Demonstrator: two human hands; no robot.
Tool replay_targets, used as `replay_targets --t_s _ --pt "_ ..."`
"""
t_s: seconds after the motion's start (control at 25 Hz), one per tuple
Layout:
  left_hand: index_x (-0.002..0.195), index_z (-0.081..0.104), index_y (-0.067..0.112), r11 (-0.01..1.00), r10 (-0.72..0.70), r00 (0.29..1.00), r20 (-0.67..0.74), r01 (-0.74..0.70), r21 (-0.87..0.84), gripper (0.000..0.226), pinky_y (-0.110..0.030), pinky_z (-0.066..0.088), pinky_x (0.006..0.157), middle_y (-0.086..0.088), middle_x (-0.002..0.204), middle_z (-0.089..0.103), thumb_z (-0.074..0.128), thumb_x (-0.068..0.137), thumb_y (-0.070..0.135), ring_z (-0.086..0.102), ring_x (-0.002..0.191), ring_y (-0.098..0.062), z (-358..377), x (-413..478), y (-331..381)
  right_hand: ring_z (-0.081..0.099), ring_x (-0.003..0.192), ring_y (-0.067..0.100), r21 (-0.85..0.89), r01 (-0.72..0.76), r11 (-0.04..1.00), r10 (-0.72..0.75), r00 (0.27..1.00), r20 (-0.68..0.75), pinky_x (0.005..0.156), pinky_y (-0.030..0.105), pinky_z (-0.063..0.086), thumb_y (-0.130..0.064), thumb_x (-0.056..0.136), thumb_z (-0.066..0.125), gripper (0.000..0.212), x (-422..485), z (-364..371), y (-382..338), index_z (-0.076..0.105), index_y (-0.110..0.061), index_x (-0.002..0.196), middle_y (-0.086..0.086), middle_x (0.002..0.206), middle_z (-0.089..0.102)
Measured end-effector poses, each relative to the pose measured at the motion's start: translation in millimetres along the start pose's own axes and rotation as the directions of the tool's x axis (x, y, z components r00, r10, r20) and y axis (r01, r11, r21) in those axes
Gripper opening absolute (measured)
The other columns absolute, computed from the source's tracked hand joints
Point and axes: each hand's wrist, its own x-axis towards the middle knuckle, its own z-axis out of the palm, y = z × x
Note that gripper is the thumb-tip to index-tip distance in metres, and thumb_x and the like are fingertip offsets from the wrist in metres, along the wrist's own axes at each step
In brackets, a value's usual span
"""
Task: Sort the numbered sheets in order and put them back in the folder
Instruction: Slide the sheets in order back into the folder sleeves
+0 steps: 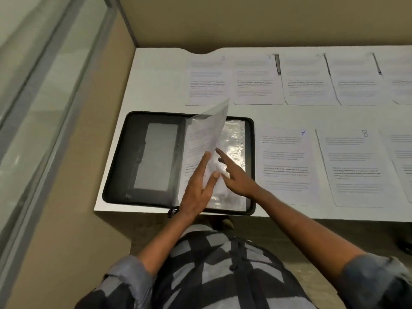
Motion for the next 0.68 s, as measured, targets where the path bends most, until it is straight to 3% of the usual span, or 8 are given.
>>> replay_targets --t_s 0.08,0.16,0.32,0.4,0.48,0.52,0.6,0.68 --pt "0.160 0.018 0.042 0.995 -0.062 0.996 -0.060 0.057 -0.080 0.080 -0.024 0.030 0.118 0.023 0.166 0.019 0.041 0.092 0.077 0.022 0.150 0.002 -22.5 -8.4 17.7 0.028 0.152 0.013 0.015 0.066 0.998 -0.067 0.995 0.072 0.124 0.041 0.028 -0.064 0.097 0.048 0.085 10.3 20.4 -22.5 0.008 -0.028 0.163 -0.008 0.170 0.017" --pt "0.161 0.017 0.041 0.991 -0.098 0.988 -0.123 0.086 -0.098 0.086 -0.021 0.030 0.113 0.019 0.167 0.019 0.042 0.089 0.079 0.024 0.149 -0.001 -45.1 -10.8 32.8 0.019 0.155 0.012 0.014 0.096 0.995 -0.097 0.990 0.100 0.125 0.037 0.022 -0.072 0.093 0.046 0.093 21.1 37.3 -44.0 0.000 -0.033 0.163 -0.012 0.171 0.006" --pt "0.162 0.014 0.039 0.992 -0.120 0.972 -0.201 0.124 0.010 0.083 -0.027 0.030 0.112 0.020 0.164 0.020 0.066 0.097 0.042 0.024 0.142 0.002 -94.2 -10.8 46.3 0.009 0.157 0.009 -0.019 0.204 0.979 -0.199 0.968 0.155 0.128 0.038 0.017 -0.066 0.096 0.048 0.091 43.9 66.5 -67.0 -0.006 -0.033 0.162 -0.015 0.170 -0.005" --pt "0.161 0.017 0.040 0.988 -0.082 0.968 -0.236 0.110 0.108 0.079 -0.023 0.032 0.113 0.019 0.165 0.021 0.063 0.101 0.018 0.026 0.147 -0.003 -121.3 -11.5 40.0 0.008 0.157 0.008 -0.056 0.202 0.978 -0.188 0.963 0.191 0.128 0.039 0.016 -0.067 0.096 0.047 0.091 56.5 79.9 -71.9 -0.005 -0.032 0.162 -0.015 0.170 -0.003" --pt "0.160 0.023 0.041 0.969 -0.037 0.965 -0.260 0.098 0.228 0.081 -0.010 0.037 0.107 0.012 0.169 0.018 0.056 0.099 -0.001 0.027 0.152 -0.013 -147.8 -12.9 28.8 0.008 0.157 0.008 -0.107 0.188 0.976 -0.161 0.963 0.218 0.127 0.036 0.015 -0.067 0.097 0.046 0.091 68.8 92.3 -74.9 -0.006 -0.031 0.162 -0.015 0.170 -0.003" --pt "0.160 0.025 0.040 0.952 -0.024 0.962 -0.272 0.104 0.286 0.083 -0.010 0.040 0.103 0.010 0.169 0.017 0.053 0.098 -0.007 0.028 0.152 -0.015 -159.6 -12.7 21.5 0.007 0.157 0.008 -0.140 0.184 0.973 -0.150 0.963 0.224 0.127 0.034 0.014 -0.065 0.099 0.046 0.090 74.0 97.6 -74.0 -0.006 -0.031 0.163 -0.014 0.170 -0.004" --pt "0.159 0.030 0.035 0.917 -0.013 0.956 -0.293 0.129 0.378 0.080 -0.024 0.046 0.107 0.008 0.170 0.016 0.053 0.097 -0.010 0.032 0.151 -0.018 -180.6 -10.8 2.6 0.003 0.157 0.008 -0.232 0.192 0.954 -0.139 0.964 0.225 0.128 0.034 0.011 -0.062 0.101 0.047 0.088 84.1 107.5 -66.6 -0.005 -0.027 0.163 -0.012 0.171 -0.006" --pt "0.157 0.039 0.028 0.890 -0.015 0.952 -0.305 0.152 0.429 0.072 -0.015 0.036 0.111 0.007 0.169 0.018 0.056 0.097 -0.008 0.031 0.151 -0.016 -197.2 -7.2 -21.5 -0.004 0.157 0.009 -0.339 0.193 0.921 -0.111 0.963 0.245 0.129 0.035 0.007 -0.062 0.102 0.044 0.087 93.8 116.3 -58.4 -0.003 -0.023 0.164 -0.007 0.171 -0.009"
